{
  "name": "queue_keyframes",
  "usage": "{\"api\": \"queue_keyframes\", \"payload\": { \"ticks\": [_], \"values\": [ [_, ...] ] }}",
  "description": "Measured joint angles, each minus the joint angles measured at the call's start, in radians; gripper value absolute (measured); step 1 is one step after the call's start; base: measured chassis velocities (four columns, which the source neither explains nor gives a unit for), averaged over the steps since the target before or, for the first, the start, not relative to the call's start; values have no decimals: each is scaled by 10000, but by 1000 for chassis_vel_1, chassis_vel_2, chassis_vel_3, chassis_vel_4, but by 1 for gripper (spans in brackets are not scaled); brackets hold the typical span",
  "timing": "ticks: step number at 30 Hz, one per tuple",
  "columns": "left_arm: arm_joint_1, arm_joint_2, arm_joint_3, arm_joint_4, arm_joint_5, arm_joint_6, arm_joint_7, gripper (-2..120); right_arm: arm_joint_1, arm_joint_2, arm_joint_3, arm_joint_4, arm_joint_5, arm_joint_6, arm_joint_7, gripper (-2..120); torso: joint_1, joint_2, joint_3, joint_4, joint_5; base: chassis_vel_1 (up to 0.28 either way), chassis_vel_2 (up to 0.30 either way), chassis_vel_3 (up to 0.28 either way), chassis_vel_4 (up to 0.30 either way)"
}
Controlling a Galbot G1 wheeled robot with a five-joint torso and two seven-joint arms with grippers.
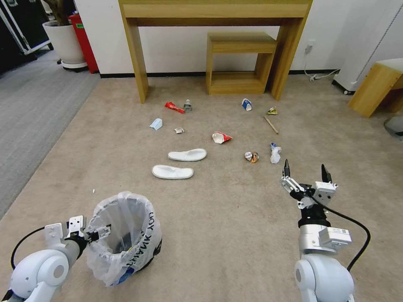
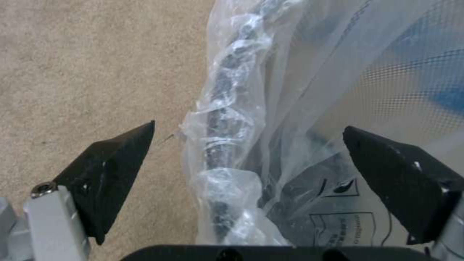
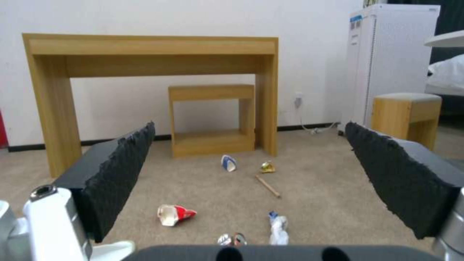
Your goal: Pick up the trash bin and place the garbage on the floor into it.
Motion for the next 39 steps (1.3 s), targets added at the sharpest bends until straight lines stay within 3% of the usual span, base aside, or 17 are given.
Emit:
{"api": "queue_keyframes", "payload": {
  "ticks": [11, 17, 39],
  "values": [
    [-111, 96, 160, 401, -208, -12, -105, 97, 133, 3, 7, -201, -7, 63, -1, 100, 0, 0, 0, 1, 0, 0, 0, 0, 0],
    [-138, 132, 197, 528, -267, -18, -107, 87, 157, -4, 2, -261, 4, 89, -1, 100, 0, 0, 0, 0, 1, 0, 0, 0, 0],
    [-107, 51, 265, 734, -230, -78, -48, 8, 220, -89, 17, -365, 81, 213, 9, 100, -1, 3, -2, 1, 6, 0, 0, 0, 0]
  ]
}}
